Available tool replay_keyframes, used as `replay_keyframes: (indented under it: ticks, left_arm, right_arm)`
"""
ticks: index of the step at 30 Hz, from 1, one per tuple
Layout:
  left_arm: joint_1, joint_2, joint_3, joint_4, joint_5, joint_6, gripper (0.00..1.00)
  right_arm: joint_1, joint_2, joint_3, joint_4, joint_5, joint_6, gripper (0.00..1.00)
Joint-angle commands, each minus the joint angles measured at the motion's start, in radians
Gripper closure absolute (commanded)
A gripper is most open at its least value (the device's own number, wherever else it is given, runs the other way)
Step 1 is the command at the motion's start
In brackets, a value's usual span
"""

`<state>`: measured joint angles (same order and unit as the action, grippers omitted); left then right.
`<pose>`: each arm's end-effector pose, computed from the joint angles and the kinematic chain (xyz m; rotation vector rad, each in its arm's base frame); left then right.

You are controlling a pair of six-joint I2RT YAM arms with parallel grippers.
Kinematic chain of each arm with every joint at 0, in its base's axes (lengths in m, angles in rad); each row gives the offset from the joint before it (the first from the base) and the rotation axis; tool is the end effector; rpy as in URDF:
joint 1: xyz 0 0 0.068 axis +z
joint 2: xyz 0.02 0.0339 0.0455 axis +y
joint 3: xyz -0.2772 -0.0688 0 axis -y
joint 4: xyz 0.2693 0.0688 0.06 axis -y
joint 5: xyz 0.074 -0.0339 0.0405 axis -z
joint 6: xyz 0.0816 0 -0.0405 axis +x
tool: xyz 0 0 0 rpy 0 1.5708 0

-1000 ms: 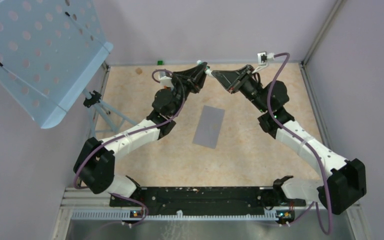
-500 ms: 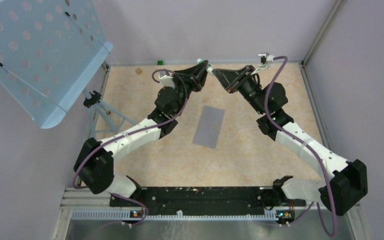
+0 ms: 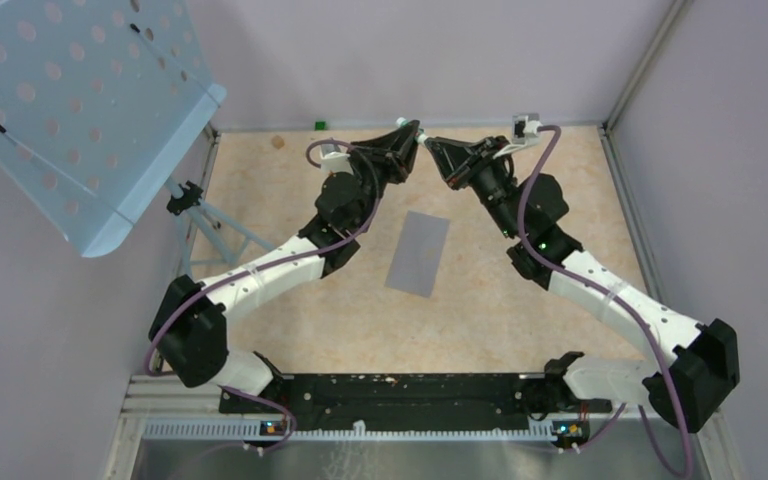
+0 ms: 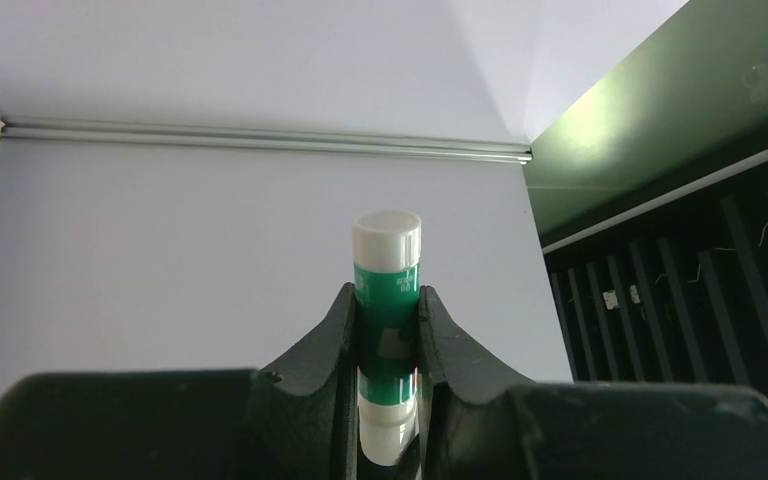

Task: Place the letter into the envelope and seal it

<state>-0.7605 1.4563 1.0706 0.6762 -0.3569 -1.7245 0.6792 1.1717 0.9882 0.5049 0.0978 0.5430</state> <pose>0.3128 -0.2582 0.3863 -1.0302 1.1755 -1.8424 0.2659 0.2044 0.4278 -0.0004 1.3145 0.9910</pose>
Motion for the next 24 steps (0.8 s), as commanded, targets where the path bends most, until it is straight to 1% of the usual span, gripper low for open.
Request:
replay_keyframes:
  ticks: [1, 9, 16, 24]
  left_arm:
    - [-0.035, 0.009, 0.057, 0.034, 0.042, -0.009, 1.0]
    - [-0.047, 0.022, 0.076, 0.058, 0.071, -0.01, 1.0]
    - [-0.074, 0.029, 0.083, 0.082, 0.101, -0.001, 1.0]
    - [-0.08, 0.039, 0.095, 0.085, 0.128, 0.005, 1.0]
  right_arm:
    - [0.039, 0.002, 0.005, 0.001, 0.102, -0.099, 1.0]
    - [0.045, 0.035, 0.019, 0.004, 0.134, -0.14, 1.0]
    - [0.044, 0.064, 0.029, -0.023, 0.128, -0.142, 1.0]
    - [0.045, 0.072, 0.047, -0.07, 0.129, -0.137, 1.0]
